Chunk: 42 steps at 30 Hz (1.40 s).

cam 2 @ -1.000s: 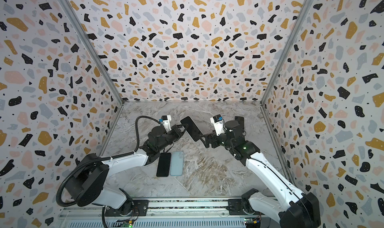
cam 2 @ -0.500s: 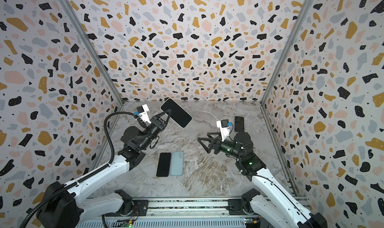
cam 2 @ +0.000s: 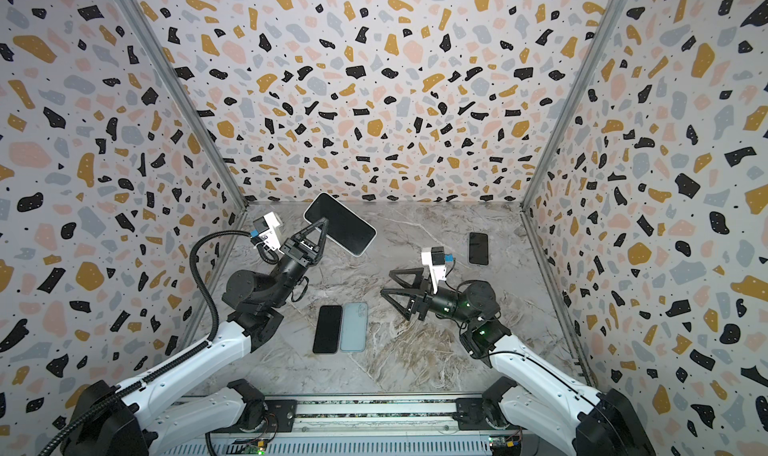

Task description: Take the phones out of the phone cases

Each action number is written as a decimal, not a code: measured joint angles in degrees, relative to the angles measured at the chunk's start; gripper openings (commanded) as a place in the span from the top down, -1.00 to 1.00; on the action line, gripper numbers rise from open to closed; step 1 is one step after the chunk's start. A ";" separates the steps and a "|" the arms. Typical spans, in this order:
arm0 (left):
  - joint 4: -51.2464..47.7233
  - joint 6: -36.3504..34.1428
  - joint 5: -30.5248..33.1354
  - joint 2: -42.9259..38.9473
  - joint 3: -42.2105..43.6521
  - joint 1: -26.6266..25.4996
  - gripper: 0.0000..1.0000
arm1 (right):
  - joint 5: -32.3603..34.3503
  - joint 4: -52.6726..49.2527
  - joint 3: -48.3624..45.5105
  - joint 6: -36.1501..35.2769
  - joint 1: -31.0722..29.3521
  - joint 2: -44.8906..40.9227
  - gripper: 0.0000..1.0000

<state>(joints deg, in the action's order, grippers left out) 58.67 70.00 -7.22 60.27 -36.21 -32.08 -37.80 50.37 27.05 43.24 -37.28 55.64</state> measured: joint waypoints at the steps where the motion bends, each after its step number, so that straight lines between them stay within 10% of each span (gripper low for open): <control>1: 0.28 0.26 0.00 -0.11 0.20 0.00 1.00 | 0.37 1.53 0.02 0.02 -0.61 0.98 -0.68; 42: 0.98 3.13 0.55 -3.43 3.08 -1.49 1.00 | -0.13 20.39 13.68 7.13 -6.73 21.35 0.29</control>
<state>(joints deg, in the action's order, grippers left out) 59.66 73.12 -6.68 56.84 -33.12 -33.56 -37.93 70.76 40.73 50.37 -44.01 76.99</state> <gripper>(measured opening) 0.122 0.365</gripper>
